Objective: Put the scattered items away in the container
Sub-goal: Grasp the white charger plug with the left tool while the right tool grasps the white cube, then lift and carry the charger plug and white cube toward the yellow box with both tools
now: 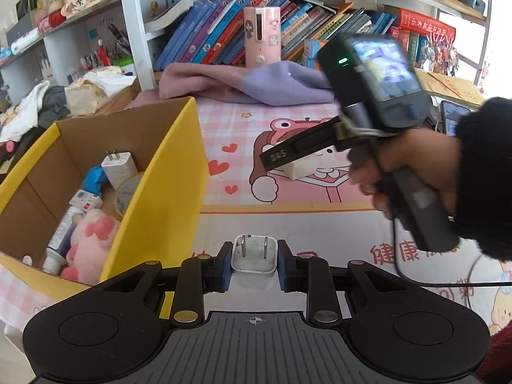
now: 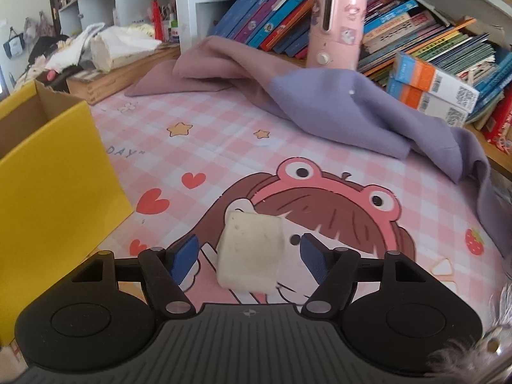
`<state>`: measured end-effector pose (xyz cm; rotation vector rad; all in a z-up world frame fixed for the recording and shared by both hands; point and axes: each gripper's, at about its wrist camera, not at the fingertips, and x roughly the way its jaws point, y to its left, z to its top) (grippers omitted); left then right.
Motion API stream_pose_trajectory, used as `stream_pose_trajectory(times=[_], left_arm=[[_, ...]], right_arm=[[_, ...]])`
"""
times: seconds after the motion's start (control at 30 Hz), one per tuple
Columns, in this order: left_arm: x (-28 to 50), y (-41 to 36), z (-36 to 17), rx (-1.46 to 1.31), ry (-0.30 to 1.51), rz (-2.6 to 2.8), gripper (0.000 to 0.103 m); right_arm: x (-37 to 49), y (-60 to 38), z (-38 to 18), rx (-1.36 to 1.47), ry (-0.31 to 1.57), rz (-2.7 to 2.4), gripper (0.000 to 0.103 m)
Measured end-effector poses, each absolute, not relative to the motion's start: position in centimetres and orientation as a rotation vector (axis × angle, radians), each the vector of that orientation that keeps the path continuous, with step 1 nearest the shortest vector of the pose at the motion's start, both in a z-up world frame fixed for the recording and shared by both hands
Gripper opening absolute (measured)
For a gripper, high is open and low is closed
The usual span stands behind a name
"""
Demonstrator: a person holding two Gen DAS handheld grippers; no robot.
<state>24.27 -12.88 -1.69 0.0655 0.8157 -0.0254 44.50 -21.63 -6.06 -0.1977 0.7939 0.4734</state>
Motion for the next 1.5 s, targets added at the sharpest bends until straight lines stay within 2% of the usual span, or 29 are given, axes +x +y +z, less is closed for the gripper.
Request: stream_pose_trajectory(times=[0.13, 0.27, 0.63, 0.97, 1.5], left_arm=[[23.9, -12.7, -1.5, 0.067, 0.807, -0.040, 0.026], [23.9, -13.0, -1.3, 0.077, 0.799, -0.065, 0.026], [24.1, -14.5, -0.2, 0.107, 0.750, -0.142, 0.026], [22.7, -15.8, 0.5, 0.115, 0.726, -0.249, 0.026], [16.2, -12.4, 1.9, 0.157, 0.669, -0.365, 0.026]], right_arm=[[45.1, -21.2, -6.8, -0.210, 0.821, 0.447, 0.044], [44.6, -21.8, -6.7, -0.211, 0.811, 0.448, 0.037], [40.8, -27.0, -4.3, -0.157, 0.797, 0.420, 0.034], [33.2, -31.6, -1.4, -0.126, 0.800, 0.405, 0.034], [21.2, -30.2, 2.0, -0.045, 0.768, 0.233, 0.034]])
